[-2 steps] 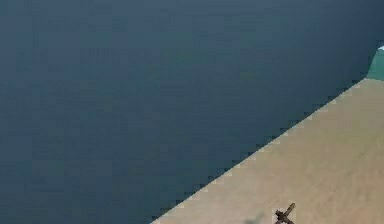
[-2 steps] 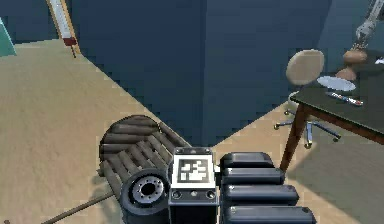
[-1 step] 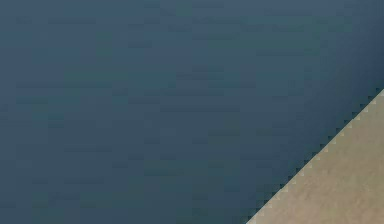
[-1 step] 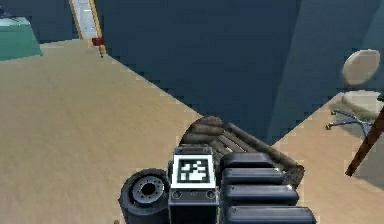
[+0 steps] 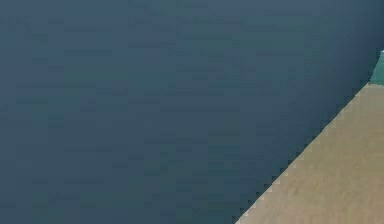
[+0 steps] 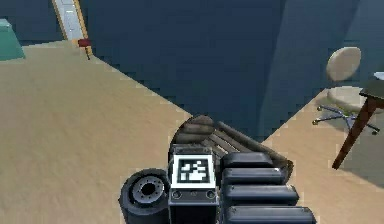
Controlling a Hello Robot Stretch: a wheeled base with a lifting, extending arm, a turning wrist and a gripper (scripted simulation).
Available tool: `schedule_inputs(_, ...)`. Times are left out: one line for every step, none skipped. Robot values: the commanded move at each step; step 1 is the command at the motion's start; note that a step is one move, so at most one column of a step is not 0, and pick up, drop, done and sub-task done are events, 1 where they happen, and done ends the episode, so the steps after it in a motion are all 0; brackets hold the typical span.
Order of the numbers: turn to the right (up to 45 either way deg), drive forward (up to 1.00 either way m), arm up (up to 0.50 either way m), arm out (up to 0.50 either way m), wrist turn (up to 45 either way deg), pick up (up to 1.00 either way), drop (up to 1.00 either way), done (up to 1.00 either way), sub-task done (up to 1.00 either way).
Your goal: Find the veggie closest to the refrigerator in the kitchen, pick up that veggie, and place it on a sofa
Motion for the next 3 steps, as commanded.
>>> schedule_inputs(0.0, 0.45, 0.0, 0.0, 0.0, 0.0, 0.0, 0.0, 0.0)
schedule_inputs(6.0, 0.0, 0.0, 0.0, 0.0, 0.0, 0.0, 0.0, 0.0)
schedule_inputs(0.0, 0.05, 0.0, 0.0, 0.0, 0.0, 0.0, 0.0, 0.0)
